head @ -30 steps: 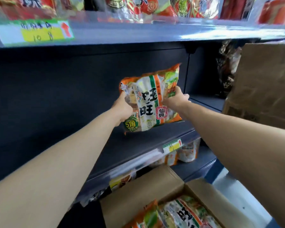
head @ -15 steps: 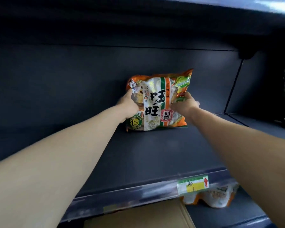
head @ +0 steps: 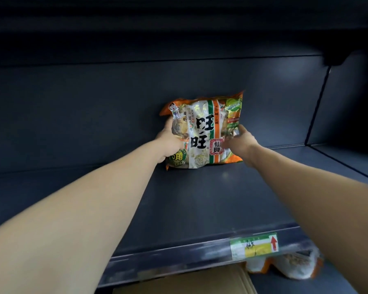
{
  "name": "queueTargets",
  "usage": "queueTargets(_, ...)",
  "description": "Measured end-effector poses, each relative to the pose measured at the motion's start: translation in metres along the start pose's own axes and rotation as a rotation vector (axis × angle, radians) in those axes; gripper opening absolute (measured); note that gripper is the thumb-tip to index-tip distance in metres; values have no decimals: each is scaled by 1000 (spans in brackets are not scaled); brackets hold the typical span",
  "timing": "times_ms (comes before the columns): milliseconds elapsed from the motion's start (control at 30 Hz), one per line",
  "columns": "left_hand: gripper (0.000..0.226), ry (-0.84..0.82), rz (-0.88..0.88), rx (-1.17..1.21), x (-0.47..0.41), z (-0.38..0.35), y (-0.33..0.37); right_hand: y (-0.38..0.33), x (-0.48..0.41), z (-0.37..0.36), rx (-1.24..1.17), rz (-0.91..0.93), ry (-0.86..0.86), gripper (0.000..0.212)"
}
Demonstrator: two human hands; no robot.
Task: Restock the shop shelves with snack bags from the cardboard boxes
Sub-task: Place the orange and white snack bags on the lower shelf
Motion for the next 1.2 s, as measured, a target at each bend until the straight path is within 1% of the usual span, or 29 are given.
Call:
queueTargets(67, 96, 5, -3, -10, 3, 2, 3, 0, 6, -3, 30, -25, -21, 80)
queueTargets(133, 94, 6, -14, -26, 6, 6, 5, 0, 13, -5, 61, -33, -29, 80)
queueTargets(233, 87, 6, -42, -78, 16, 15, 11, -2, 28, -9, 114, -15, -38, 72)
queueTargets(367, 67, -11, -129, -208, 45, 18, 24, -1, 58, -14, 188, 7, -39, 61)
queueTargets(433, 54, -57, -175, -213, 65, 16, 31, 2, 79, -14, 235, 30, -40, 52)
queueTargets(500, 40, -143, -217, -161, 90, 12, 39, 6, 105, -13, 284, 56, -29, 39)
queueTargets(567, 23, -252, -211, -79, 119, 6, 45, 15, 136, -9, 345, 78, -21, 23)
queueTargets(600, 21, -307, -199, -31, 135, 4, 47, 19, 152, -7, 379, 86, -32, 18)
queueTargets(667, 22, -421, -216, -35, 168, -3, 51, 35, 184, -4, 421, 40, -100, 15)
queueTargets(733, 22, -554, -229, -93, 201, -14, 49, 57, 211, -5, 488, -46, -198, 19)
queueTargets(800, 23, -710, -187, -149, 230, -26, 36, 82, 229, -10, 591, -153, -294, 21)
queueTargets(900, 21, -925, -81, -319, 265, -46, 4, 124, 249, -22, 722, -309, -415, 29)
queueTargets(967, 29, -994, -23, -438, 275, -54, -21, 147, 259, -35, 749, -393, -474, 30)
queueTargets(1033, 37, -1018, 31, -542, 279, -52, -46, 162, 270, -49, 703, -463, -535, 29)
queueTargets(1200, 41, -1093, 77, -758, 292, -35, -98, 170, 282, -92, 694, -493, -641, 42)
Point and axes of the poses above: each hand's wrist, its own x-axis away from the middle knuckle, its own z-axis out of the back of the hand, y = z × x, the point moved 3 cm from there along -x, towards the middle knuckle, and after that the axes turned 10 degrees about -z, right-handed, at the moved point
